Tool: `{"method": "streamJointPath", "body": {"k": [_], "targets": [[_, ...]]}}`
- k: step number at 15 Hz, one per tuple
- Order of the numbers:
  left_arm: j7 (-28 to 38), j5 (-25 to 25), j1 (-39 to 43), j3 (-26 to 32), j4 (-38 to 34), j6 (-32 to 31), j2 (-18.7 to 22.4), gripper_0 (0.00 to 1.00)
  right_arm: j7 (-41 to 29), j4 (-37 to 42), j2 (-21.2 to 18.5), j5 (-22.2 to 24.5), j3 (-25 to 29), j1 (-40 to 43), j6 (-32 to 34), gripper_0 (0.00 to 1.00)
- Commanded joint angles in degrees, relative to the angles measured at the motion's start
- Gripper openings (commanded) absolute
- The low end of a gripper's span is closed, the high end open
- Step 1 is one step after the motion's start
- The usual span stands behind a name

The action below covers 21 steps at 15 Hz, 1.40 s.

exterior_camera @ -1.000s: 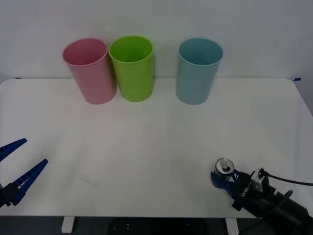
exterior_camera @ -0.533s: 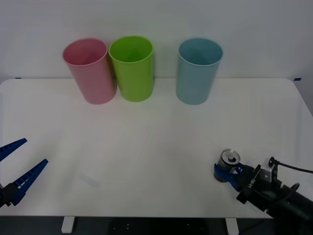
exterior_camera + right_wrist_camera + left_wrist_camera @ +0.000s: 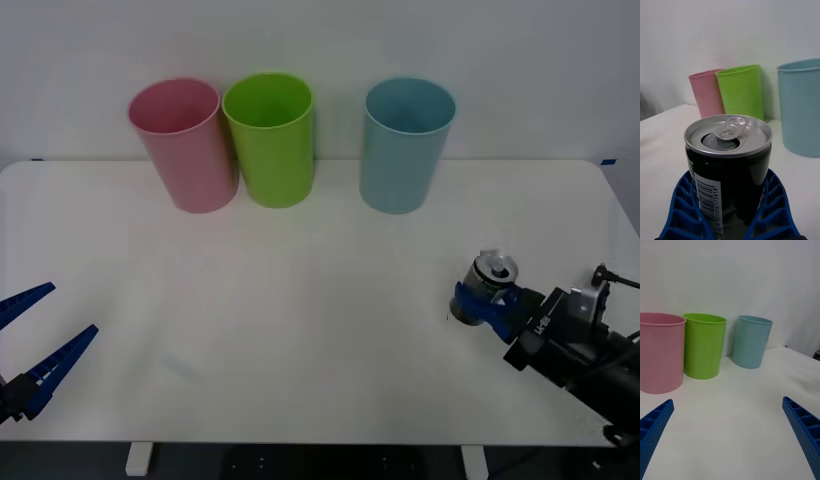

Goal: Grasp the object on the table and drop it into the matching bin: aluminum can to the light blue bin, PET bottle to the pink bin.

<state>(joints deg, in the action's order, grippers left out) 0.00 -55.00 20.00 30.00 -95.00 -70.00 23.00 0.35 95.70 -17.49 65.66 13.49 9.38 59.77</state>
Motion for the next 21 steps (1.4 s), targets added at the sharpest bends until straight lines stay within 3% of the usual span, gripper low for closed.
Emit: {"method": "streamJointPath", "body": {"k": [1,7,13,17,21], "targets": [[0.0,0.0,0.0,0.0,0.0,0.0,0.0,1.0,-4.13,5.81,-1.32,0.09,0.92,-0.24,-2.64,0.0],[0.0,0.0,0.0,0.0,0.0,0.0,0.0,1.0,-9.14,13.29,-5.62,0.09,1.01,-2.79,-9.93,0.0],[0.0,0.0,0.0,0.0,0.0,0.0,0.0,1.0,-22.59,13.29,-10.37,3.78,3.03,-10.35,-10.37,0.0],[0.0,0.0,0.0,0.0,0.0,0.0,0.0,1.0,-28.04,9.24,-11.69,7.65,3.56,-16.85,-10.2,0.0],[0.0,0.0,0.0,0.0,0.0,0.0,0.0,1.0,-29.62,-0.78,-11.78,12.57,3.64,-27.31,-6.51,0.0]]}}
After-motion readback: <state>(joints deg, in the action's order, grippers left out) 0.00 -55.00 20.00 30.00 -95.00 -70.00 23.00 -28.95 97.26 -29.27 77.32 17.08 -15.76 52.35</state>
